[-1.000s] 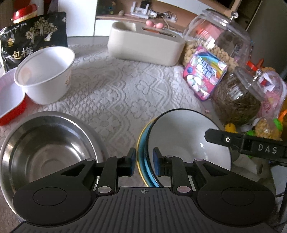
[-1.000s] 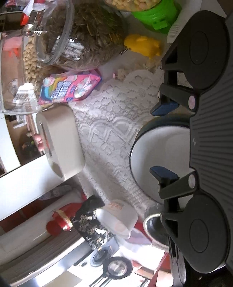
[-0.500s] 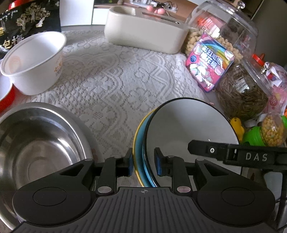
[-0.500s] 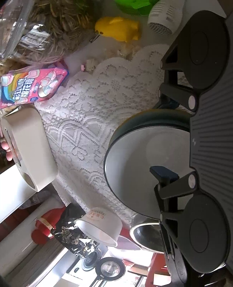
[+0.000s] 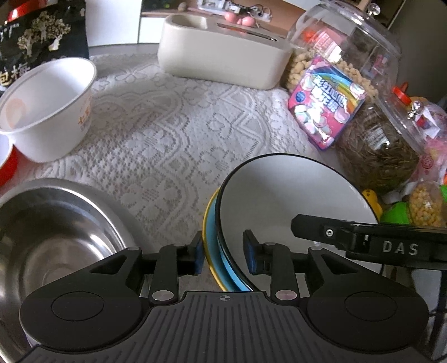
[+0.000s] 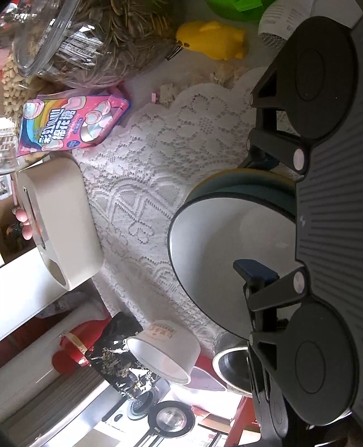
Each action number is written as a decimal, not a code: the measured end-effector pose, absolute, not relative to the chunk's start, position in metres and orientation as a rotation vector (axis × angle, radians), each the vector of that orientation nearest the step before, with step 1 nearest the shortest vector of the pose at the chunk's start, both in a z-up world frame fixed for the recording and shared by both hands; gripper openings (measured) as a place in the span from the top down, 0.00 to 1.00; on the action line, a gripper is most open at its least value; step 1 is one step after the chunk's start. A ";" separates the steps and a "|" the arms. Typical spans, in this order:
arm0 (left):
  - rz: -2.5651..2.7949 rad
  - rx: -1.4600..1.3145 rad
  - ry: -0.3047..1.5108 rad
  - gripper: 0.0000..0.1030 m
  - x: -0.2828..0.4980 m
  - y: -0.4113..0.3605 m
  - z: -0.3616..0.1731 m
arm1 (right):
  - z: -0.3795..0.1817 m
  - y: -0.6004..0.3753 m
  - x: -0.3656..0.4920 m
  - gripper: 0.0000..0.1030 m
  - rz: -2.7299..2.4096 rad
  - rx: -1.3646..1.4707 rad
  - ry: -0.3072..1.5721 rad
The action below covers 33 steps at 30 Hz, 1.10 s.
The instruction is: Organize plates and bowls
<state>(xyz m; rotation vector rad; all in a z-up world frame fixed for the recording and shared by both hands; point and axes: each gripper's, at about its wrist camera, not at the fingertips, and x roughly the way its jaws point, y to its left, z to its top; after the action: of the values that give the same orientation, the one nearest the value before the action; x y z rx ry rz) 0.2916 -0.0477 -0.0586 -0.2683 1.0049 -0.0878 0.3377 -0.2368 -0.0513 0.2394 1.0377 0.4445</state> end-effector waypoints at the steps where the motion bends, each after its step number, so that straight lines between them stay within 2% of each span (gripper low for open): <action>1: -0.095 -0.276 1.006 0.70 0.290 -0.047 -0.058 | -0.052 -0.237 0.337 0.37 0.440 0.241 1.040; 5: -0.127 -0.299 1.020 0.71 0.287 -0.047 -0.059 | -0.056 -0.237 0.337 0.32 0.424 0.249 1.071; 11: -0.126 -0.304 1.029 0.73 0.292 -0.047 -0.063 | -0.064 -0.232 0.341 0.32 0.407 0.221 1.103; 17: -0.109 -0.297 1.039 0.76 0.298 -0.049 -0.066 | -0.072 -0.228 0.340 0.38 0.397 0.190 1.148; 33: -0.114 -0.296 1.027 0.71 0.300 -0.046 -0.067 | -0.066 -0.233 0.344 0.35 0.455 0.288 1.104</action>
<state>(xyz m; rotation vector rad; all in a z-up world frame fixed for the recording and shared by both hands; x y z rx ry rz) 0.3001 -0.0458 -0.0669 -0.2957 1.0268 -0.1140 0.3442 -0.2332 -0.0660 0.2881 1.1042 0.4546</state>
